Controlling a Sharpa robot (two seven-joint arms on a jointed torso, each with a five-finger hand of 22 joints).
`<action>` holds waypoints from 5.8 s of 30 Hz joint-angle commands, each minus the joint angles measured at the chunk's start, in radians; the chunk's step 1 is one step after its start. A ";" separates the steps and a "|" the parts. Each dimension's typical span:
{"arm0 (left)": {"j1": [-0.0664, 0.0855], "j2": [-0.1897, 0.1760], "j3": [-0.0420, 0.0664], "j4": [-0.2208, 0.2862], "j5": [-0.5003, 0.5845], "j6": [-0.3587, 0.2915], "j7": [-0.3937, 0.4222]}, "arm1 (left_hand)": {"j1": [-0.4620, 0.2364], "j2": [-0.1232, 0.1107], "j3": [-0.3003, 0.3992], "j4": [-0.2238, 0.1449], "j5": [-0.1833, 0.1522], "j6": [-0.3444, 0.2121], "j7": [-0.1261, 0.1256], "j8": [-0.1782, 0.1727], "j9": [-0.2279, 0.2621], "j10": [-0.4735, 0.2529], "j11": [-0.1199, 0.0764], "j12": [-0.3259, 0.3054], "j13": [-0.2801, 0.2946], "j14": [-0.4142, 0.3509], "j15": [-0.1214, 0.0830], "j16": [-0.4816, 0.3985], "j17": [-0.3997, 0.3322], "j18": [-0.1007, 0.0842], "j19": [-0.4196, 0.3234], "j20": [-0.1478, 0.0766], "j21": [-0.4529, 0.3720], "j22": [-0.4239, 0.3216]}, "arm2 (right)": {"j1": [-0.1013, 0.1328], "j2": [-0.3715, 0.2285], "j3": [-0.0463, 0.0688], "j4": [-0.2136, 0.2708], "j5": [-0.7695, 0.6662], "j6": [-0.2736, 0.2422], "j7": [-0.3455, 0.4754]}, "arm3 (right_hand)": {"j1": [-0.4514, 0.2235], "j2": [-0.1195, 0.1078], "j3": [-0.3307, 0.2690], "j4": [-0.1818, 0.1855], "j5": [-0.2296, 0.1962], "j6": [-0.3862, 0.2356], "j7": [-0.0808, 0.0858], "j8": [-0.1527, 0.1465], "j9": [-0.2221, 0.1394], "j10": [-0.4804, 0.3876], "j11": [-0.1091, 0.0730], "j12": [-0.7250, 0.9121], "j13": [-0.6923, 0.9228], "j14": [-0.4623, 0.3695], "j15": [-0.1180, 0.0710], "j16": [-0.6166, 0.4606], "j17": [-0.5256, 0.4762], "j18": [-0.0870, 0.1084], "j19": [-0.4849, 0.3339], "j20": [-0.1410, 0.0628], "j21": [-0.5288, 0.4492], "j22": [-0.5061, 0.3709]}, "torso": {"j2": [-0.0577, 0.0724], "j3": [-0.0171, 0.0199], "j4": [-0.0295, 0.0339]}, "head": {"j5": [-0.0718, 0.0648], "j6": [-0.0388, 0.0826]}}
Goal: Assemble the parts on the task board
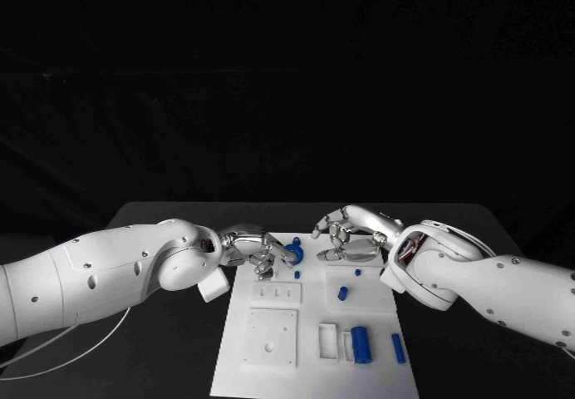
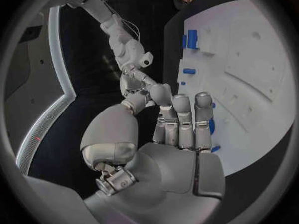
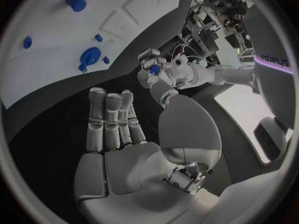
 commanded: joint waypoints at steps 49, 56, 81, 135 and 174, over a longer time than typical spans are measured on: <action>-0.010 -0.021 -0.006 0.034 -0.002 0.081 0.093 | 0.049 0.021 0.003 0.008 0.005 0.012 0.000 0.007 -0.003 -0.050 -0.005 -0.004 -0.002 -0.009 0.000 -0.002 -0.001 -0.017 -0.006 -0.140 -0.012 -0.002 | -0.016 0.012 -0.010 0.082 -0.103 -0.005 0.091 | 0.009 0.029 0.095 0.059 -0.180 0.057 -0.020 0.009 -0.001 0.029 -0.018 0.045 0.070 0.025 -0.016 0.072 0.041 0.027 0.010 -0.032 0.116 0.023 | 0.002 0.0013 -0.0012 | 0.016 0.001; -0.010 -0.021 -0.006 0.034 0.004 0.079 0.096 | 0.049 0.021 0.003 0.009 0.004 0.012 0.000 0.007 -0.003 -0.050 -0.005 -0.004 -0.002 -0.009 0.000 -0.002 -0.001 -0.017 -0.006 -0.140 -0.012 -0.002 | -0.016 0.012 -0.011 0.082 -0.112 0.017 0.087 | -0.001 0.026 0.086 0.054 -0.171 0.064 -0.023 0.012 0.000 0.029 -0.021 0.044 0.073 0.024 -0.018 0.074 0.043 0.027 0.008 -0.032 0.120 0.023 | 0.002 0.0010 -0.0013 | 0.015 0.001; -0.010 -0.025 -0.006 0.027 0.044 0.035 0.104 | 0.051 0.021 0.001 0.014 0.004 0.010 0.000 0.006 -0.004 -0.054 -0.004 -0.005 -0.003 -0.013 0.001 -0.004 -0.002 -0.019 -0.008 -0.139 -0.015 -0.002 | -0.016 0.009 -0.013 0.080 -0.130 -0.003 0.064 | -0.020 0.040 0.076 0.048 -0.164 0.113 -0.040 0.034 0.010 0.038 -0.036 0.040 0.082 0.027 -0.033 0.078 0.046 0.027 0.008 -0.036 0.133 0.020 | 0.002 0.0019 -0.0014 | 0.014 -0.003; -0.010 -0.021 -0.007 0.021 0.055 -0.062 0.058 | 0.062 0.016 0.001 0.019 0.012 0.012 0.000 0.008 -0.006 -0.058 -0.004 -0.004 -0.003 -0.017 0.002 -0.003 -0.003 -0.020 -0.012 -0.140 -0.017 0.000 | -0.028 0.026 -0.013 0.091 -0.170 -0.015 0.038 | -0.053 0.043 0.110 0.075 -0.153 0.189 -0.069 0.055 0.017 0.079 -0.065 0.029 0.105 0.049 -0.060 0.092 0.058 0.027 0.030 -0.042 0.161 0.020 | 0.002 0.0017 -0.0015 | 0.017 -0.005; -0.010 -0.027 -0.009 0.094 -0.321 -0.473 -0.117 | 0.067 -0.016 -0.004 0.004 0.166 0.055 -0.016 0.036 -0.002 -0.022 -0.020 -0.007 -0.015 0.011 -0.013 0.004 -0.005 -0.016 0.017 -0.150 -0.011 0.006 | -0.029 -0.021 -0.001 -0.009 -0.052 -0.096 0.038 | -0.078 -0.008 0.037 0.066 0.037 0.091 -0.027 0.006 0.004 0.001 -0.023 -0.024 0.117 -0.017 -0.019 0.038 0.037 0.027 -0.037 -0.016 0.103 0.009 | 0.002 0.0025 -0.0032 | 0.022 -0.003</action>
